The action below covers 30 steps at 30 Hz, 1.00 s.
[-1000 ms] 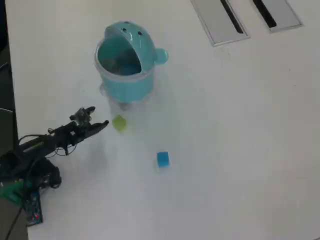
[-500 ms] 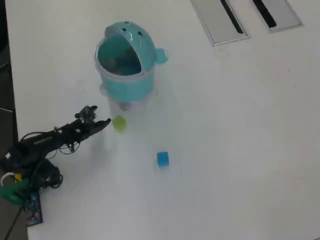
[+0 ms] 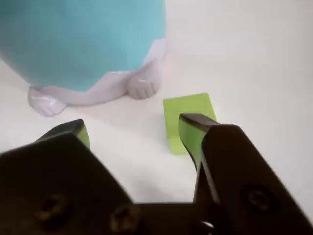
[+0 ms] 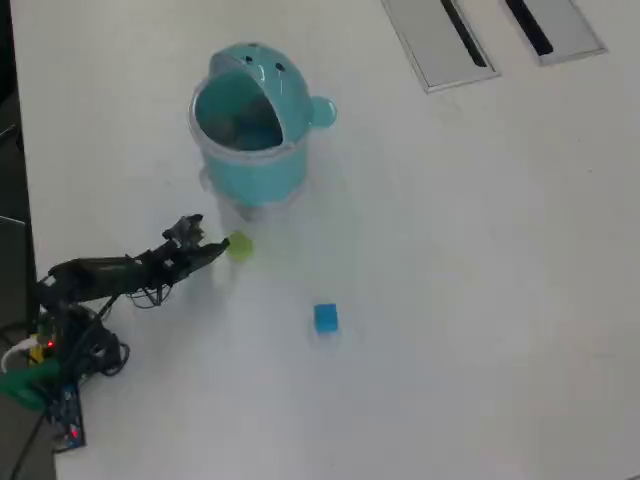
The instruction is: Grasp RGB lego blocks and put them in the bin one by one.
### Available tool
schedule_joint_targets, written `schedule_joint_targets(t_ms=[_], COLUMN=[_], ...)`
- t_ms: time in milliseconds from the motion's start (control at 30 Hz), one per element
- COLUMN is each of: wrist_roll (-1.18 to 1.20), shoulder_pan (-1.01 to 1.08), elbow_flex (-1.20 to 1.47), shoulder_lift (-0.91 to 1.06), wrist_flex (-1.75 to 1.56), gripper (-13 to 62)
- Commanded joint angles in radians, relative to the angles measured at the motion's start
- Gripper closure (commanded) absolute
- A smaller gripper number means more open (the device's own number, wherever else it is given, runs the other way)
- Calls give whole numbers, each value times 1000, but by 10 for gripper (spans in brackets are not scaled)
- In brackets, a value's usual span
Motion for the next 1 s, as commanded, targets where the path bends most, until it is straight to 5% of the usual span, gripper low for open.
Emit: schedule_joint_targets(t_ms=[0, 967], wrist_roll=[-2, -121], shoulder_pan=[-8, 163], elbow_flex=[-43, -189], shoulder_lift=[-18, -215], wrist_flex=[-100, -147], gripper=[153, 146])
